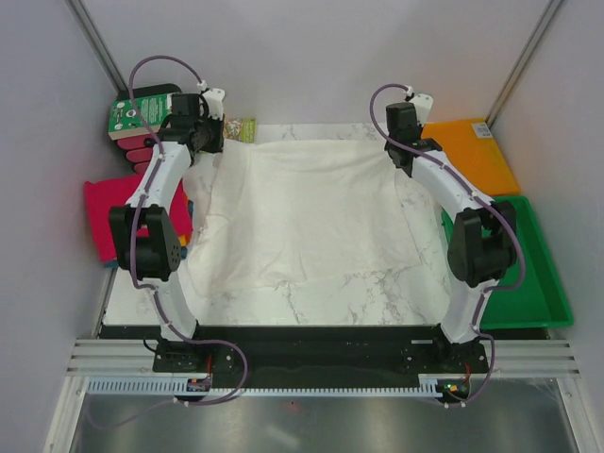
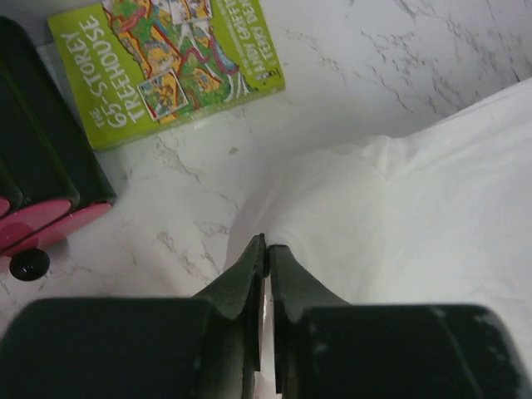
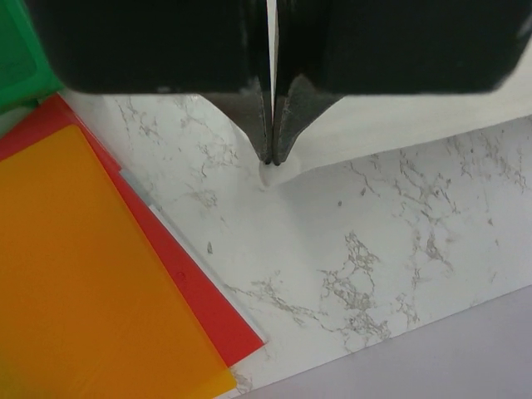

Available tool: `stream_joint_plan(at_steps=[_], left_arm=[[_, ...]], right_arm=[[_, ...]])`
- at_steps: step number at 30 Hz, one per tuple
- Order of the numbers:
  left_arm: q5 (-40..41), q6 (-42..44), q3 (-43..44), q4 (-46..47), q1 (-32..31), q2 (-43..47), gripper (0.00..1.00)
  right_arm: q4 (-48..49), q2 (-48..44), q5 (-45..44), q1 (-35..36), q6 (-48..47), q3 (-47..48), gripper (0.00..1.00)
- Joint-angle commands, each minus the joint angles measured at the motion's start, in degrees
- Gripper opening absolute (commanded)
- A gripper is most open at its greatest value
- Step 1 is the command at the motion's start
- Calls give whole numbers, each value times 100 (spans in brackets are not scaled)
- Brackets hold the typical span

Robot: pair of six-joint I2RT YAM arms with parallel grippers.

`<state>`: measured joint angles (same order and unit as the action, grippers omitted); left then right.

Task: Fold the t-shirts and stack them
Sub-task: Flatten the tshirt out

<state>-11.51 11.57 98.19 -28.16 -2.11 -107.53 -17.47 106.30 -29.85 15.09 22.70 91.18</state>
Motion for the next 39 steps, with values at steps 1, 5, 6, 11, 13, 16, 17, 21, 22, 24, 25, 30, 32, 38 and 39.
stream_joint_plan(at_steps=[1, 5, 6, 11, 13, 16, 17, 21, 22, 24, 25, 30, 32, 38, 39], left_arm=[[254, 117, 1025, 268, 0, -496, 26], [377, 38, 1132, 223, -9, -489, 99], [377, 47, 1097, 215, -9, -315, 100], [509, 64, 143, 127, -9, 661, 99], [370, 204, -421, -13, -9, 1390, 97], [211, 467, -1572, -250, -35, 2407, 95], [193, 538, -2019, -530, -44, 2612, 94], [359, 715, -2997, -866, -53, 3675, 94], [395, 741, -3164, -875, -44, 3860, 94], [369, 732, -3543, -910, -44, 4318, 94], [273, 680, -3631, -928, -35, 4415, 94], [88, 329, -3860, -1051, -35, 4495, 94], [8, 205, -3895, -1051, -44, 4451, 93], [-10, 152, -3939, -1051, -35, 4293, 92], [-1, 178, -3957, -1051, -44, 4284, 92]], right_arm=[[280, 495, -171, -33, -55, 875, 13], [183, 454, -127, -33, -46, 877, 62], [183, 366, -92, -24, -11, 797, 69], [235, -635, 31, 143, 191, -263, 79], [244, -1143, 136, 388, 313, -739, 76], [201, -1768, 128, 871, 559, -1715, 73], [122, -1910, 85, 977, 665, -2187, 73], [-89, -2657, 330, 1285, 1499, -3420, 71], [-98, -2937, 382, 1286, 1692, -3666, 70], [-194, -3202, 366, 1303, 2237, -4308, 67], [-238, -3473, 313, 1303, 2387, -4493, 66], [-722, -4003, -161, 1286, 3126, -5101, 65], [-853, -3968, -276, 1242, 3162, -5110, 65], [-986, -3608, -92, 891, 3451, -5206, 63], [-995, -3573, -66, 864, 3469, -5224, 60]])
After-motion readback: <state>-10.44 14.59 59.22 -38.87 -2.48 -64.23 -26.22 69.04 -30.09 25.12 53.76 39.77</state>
